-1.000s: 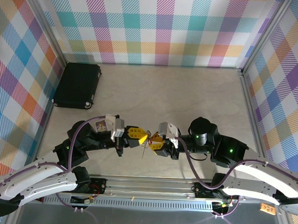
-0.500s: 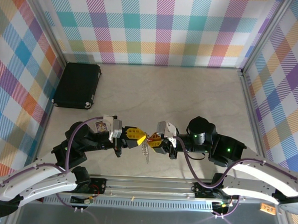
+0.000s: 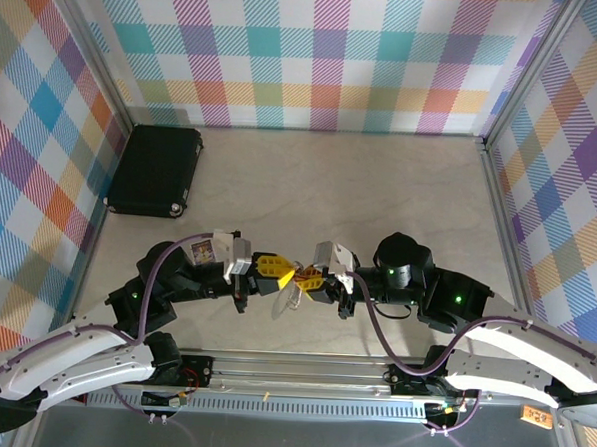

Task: Put the keys on the keyring

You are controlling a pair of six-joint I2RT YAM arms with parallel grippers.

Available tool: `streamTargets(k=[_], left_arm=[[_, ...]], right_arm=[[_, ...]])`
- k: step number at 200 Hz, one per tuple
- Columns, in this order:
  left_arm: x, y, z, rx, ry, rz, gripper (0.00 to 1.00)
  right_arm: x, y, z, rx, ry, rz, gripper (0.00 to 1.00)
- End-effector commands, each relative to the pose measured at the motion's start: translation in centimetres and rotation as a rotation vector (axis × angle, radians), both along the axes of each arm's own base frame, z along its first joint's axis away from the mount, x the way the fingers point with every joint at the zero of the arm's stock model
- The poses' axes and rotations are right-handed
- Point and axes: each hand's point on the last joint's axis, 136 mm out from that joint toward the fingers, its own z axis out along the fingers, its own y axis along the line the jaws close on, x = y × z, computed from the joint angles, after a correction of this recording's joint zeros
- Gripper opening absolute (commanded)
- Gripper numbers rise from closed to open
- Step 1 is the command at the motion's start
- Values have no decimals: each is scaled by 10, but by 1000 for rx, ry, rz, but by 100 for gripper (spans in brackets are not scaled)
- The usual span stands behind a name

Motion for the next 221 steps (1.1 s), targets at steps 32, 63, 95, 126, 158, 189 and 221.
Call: streamTargets(k=[32, 63, 95, 126, 158, 189, 221], left_arm=[[0, 2, 9, 23, -41, 11, 0], [0, 3, 7, 51, -43, 13, 0], [0, 6, 2, 81, -48, 27, 0], [3, 6, -8, 133, -51, 43, 0], [7, 4, -17, 166, -49, 50, 0], [11, 2, -28, 191, -35, 61, 0], [14, 2, -39, 213, -24, 79, 0]], right_arm=[[7, -3, 20, 26, -58, -33, 0], [9, -4, 22, 26, -63, -45, 0], [12, -7, 18, 18, -64, -69, 0], [15, -9, 15, 3, -65, -87, 0], [20, -11, 13, -19, -79, -109, 0], [26, -11, 6, -52, -86, -135, 0], [32, -9, 3, -84, -99, -156, 0]])
